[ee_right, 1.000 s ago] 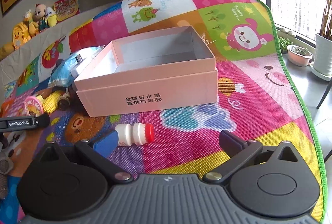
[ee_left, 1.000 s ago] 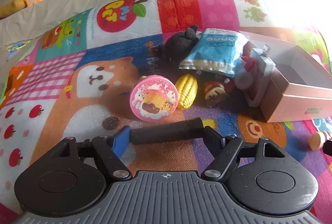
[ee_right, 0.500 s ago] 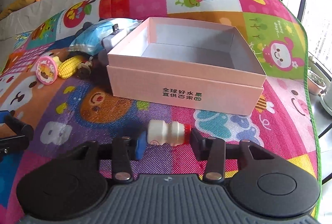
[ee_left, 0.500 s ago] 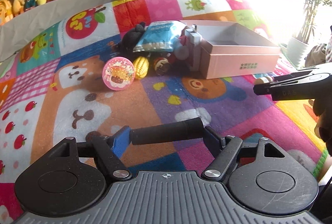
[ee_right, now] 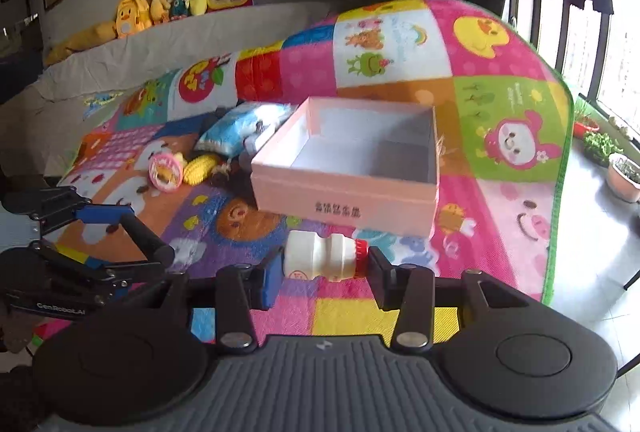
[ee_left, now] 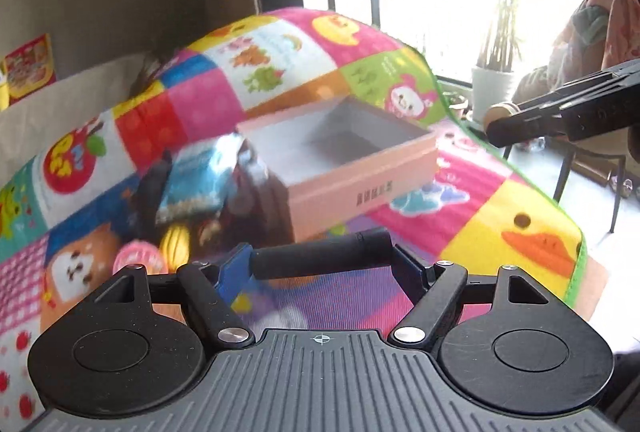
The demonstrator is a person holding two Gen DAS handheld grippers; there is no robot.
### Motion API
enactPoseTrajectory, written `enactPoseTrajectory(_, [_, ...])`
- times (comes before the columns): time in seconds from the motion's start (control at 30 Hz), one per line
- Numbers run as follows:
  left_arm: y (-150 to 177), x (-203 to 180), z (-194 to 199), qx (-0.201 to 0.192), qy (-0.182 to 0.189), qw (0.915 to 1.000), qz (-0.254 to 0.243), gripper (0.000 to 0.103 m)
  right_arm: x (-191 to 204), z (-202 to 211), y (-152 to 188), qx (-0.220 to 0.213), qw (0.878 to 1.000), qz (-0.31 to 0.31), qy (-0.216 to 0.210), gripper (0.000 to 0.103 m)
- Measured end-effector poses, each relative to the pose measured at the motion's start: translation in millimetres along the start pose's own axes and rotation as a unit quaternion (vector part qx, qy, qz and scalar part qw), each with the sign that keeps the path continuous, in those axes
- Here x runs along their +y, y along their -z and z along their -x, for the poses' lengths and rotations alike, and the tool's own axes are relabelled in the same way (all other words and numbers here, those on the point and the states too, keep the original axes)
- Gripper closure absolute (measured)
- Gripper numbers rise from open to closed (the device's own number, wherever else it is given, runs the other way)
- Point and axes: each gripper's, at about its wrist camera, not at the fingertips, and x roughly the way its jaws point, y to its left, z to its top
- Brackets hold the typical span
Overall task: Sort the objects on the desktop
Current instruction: 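Drop the stick and bottle into the pink box with the left and right tools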
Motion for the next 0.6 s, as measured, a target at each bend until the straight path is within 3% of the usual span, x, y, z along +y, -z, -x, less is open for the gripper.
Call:
enactPoseTrajectory(0.17, [-62, 1, -53, -0.07, 0.011, 0.9974, 0.01, 0.021, -28, 7, -65, -0.096, 0.995, -0.033, 0.016, 0.06])
enactPoseTrajectory(0.23, [-79, 5, -77, -0.096, 0.006, 0.9952, 0.017, 0.001, -38, -6, -93, -0.117, 0.992, -0.046, 0.018, 0.059])
enactPoseTrajectory(0.27, [-84, 10, -88, -0.091, -0.001, 0.9956, 0.024, 0.001, -44, -17, -108, -0.126, 0.99, -0.057, 0.017, 0.05])
enactPoseTrajectory(0.3, [-85, 16, -95, -0.076, -0.008, 0.9963, 0.039, 0.001, -49, -28, -118, -0.13, 0.989, -0.069, 0.024, 0.034])
enactPoseTrajectory(0.4, [-65, 40, -87, -0.056, -0.014, 0.9959, 0.069, 0.001, -58, -53, -129, -0.135, 0.986, -0.082, 0.058, 0.03])
enactPoseTrajectory(0.6, [10, 76, -44, 0.0, -0.121, 0.9895, 0.078, 0.0, -66, -83, -100, -0.103, 0.989, -0.073, 0.075, 0.03])
